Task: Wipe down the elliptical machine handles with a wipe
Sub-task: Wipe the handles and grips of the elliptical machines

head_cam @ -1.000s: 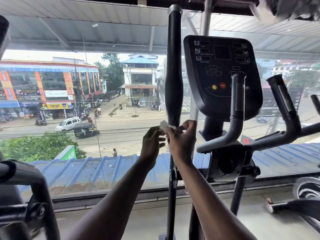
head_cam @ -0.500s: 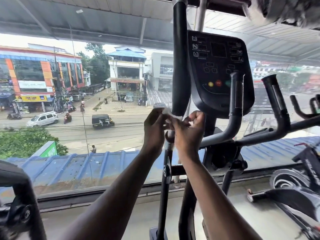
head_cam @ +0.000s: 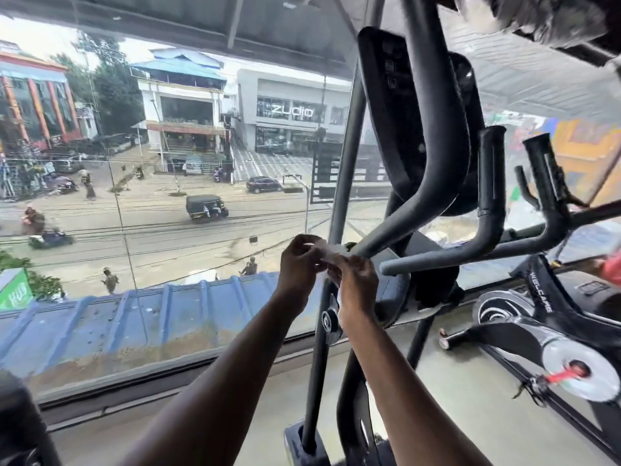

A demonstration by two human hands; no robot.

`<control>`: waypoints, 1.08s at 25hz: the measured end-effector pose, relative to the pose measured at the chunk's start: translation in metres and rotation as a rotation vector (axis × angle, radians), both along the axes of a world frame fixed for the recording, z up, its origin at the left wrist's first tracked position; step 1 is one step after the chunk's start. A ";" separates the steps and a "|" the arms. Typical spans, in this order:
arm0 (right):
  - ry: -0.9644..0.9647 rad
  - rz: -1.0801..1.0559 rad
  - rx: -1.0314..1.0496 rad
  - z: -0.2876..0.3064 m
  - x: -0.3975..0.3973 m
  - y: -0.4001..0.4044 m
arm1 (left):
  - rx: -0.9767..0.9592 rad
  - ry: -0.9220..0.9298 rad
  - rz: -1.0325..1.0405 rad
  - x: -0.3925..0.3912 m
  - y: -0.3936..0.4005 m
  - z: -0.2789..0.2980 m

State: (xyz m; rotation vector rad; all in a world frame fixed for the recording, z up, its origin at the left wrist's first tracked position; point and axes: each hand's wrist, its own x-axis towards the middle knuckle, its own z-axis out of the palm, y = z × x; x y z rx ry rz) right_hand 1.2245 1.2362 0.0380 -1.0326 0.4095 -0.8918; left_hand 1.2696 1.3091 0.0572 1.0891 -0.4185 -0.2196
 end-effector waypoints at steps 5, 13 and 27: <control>0.110 -0.013 -0.159 -0.005 0.054 0.002 | 0.037 0.078 -0.008 0.053 0.003 -0.018; 0.057 0.151 -0.046 0.005 0.160 -0.024 | 0.155 0.055 0.054 0.156 -0.014 -0.011; 0.322 -0.477 -0.356 -0.011 0.293 -0.102 | 0.068 0.136 -0.271 0.315 -0.132 -0.033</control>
